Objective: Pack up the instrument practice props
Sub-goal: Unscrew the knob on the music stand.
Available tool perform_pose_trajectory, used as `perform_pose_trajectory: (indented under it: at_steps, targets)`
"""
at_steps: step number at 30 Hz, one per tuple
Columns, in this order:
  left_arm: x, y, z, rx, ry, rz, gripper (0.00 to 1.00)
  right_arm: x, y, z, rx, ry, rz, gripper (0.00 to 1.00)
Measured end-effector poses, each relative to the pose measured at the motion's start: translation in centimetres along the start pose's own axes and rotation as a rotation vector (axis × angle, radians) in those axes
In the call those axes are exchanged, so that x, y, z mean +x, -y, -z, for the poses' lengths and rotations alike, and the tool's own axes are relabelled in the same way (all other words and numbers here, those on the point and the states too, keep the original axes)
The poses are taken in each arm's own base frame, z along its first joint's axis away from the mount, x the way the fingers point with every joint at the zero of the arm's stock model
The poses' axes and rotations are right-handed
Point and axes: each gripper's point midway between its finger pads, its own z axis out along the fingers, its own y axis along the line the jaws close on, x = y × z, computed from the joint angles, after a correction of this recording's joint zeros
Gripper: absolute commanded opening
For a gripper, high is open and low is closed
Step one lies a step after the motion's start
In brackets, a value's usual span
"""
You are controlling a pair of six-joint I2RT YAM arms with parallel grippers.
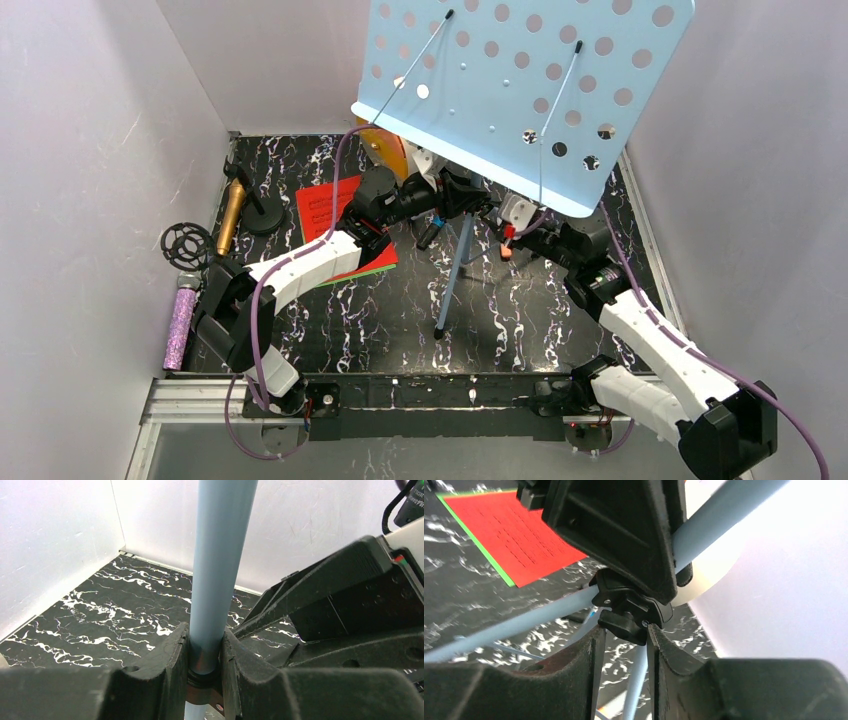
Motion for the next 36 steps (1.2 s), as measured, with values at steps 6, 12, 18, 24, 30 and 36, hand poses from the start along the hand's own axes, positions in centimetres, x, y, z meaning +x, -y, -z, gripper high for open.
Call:
perform_pose_trajectory:
  at_steps: [6, 12, 18, 24, 30, 36]
  targets:
    - [0.0, -0.1, 0.0, -0.003, 0.000, 0.000, 0.00, 0.9, 0.5, 0.0, -0.014, -0.069, 0.300, 0.01]
    - [0.0, -0.2, 0.0, -0.006, -0.002, 0.002, 0.00, 1.0, 0.7, -0.1, 0.003, -0.153, 0.513, 0.22]
    - [0.0, -0.2, 0.0, -0.006, -0.002, 0.001, 0.00, 0.8, -0.3, 0.3, -0.004, -0.151, 0.436, 0.59]
    - [0.0, -0.2, 0.0, -0.006, -0.002, 0.000, 0.00, -1.4, -0.9, 1.3, 0.083, -0.055, 0.103, 0.77]
    - [0.0, -0.3, 0.0, -0.011, -0.002, -0.002, 0.00, -0.6, -1.0, 1.2, 0.232, -0.022, -0.427, 0.84]
    - [0.0, -0.3, 0.0, -0.011, -0.002, -0.002, 0.00, -0.9, -0.6, 0.8, 0.356, 0.053, -0.927, 0.81]
